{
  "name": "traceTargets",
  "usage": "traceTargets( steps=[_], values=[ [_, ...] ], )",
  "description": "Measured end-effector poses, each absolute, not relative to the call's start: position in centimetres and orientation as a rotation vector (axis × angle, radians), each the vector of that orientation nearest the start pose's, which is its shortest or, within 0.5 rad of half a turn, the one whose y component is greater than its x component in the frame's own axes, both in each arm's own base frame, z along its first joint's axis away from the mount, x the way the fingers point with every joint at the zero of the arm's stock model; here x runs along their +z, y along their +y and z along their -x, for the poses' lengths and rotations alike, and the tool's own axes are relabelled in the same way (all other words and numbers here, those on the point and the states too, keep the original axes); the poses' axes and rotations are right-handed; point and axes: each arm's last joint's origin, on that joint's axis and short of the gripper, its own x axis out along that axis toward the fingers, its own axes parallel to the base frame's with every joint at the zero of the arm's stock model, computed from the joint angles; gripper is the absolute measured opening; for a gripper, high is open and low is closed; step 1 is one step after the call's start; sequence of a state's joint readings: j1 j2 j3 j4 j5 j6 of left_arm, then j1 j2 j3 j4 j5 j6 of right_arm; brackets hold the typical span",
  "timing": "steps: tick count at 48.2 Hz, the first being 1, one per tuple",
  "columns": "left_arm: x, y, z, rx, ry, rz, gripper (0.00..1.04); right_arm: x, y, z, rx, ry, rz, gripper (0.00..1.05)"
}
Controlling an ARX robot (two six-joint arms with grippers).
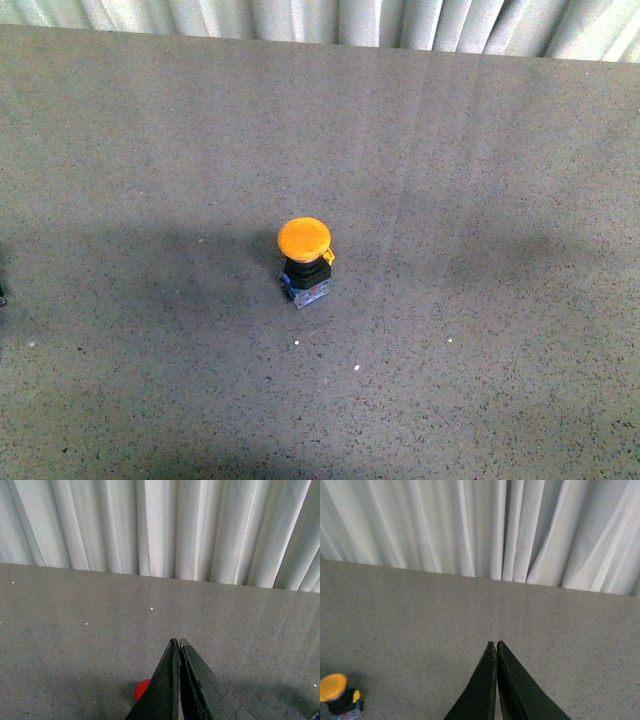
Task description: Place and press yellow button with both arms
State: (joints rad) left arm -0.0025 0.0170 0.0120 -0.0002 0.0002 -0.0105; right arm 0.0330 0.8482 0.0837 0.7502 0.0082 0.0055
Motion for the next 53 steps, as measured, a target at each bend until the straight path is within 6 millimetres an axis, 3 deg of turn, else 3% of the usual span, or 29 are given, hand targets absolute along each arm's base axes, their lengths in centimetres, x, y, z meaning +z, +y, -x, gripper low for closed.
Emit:
traceTargets(
  steps=[12, 53],
  values=[
    [16.6, 0.0, -9.8, -0.003, 0.005, 0.010, 0.01, 16.2, 0.1, -14.7, 0.003, 0.019, -0.005, 0.01],
    [16.6, 0.0, -9.8, -0.003, 0.005, 0.010, 0.01, 17.3, 0.0, -11.6, 0.002, -0.019, -0.006, 0.01]
  ],
)
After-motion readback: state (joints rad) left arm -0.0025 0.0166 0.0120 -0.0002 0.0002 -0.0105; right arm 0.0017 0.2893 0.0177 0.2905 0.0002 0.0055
